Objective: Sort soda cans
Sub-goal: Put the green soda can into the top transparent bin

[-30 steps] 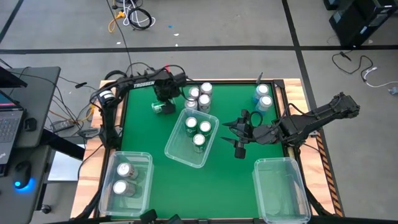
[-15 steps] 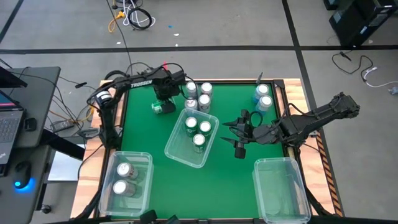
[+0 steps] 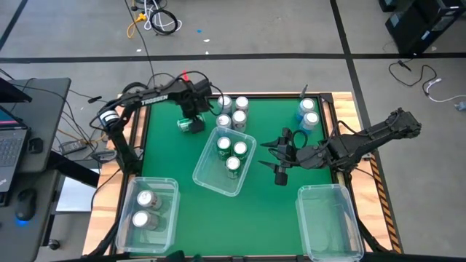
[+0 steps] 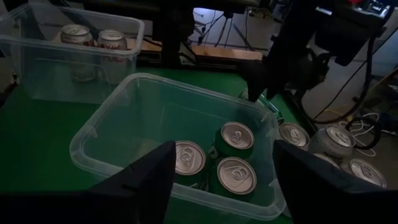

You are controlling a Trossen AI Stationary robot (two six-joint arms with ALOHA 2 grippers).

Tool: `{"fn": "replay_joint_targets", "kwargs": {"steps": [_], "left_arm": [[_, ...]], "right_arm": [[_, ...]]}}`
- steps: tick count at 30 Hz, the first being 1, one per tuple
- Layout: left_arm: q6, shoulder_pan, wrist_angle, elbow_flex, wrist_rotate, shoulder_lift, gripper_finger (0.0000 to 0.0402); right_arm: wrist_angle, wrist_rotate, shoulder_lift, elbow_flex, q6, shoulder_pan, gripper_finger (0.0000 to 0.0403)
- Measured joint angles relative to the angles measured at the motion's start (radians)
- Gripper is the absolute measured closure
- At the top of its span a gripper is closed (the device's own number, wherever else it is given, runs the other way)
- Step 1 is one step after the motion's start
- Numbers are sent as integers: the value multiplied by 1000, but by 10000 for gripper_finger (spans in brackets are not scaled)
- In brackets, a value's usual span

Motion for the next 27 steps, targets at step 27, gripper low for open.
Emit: {"fn": "replay_joint_targets", "kwargs": {"steps": [27], "left_arm": [[24, 8, 243, -171, -101, 3, 110]], "right_arm": [[16, 0, 0, 0, -8, -2, 127]]}}
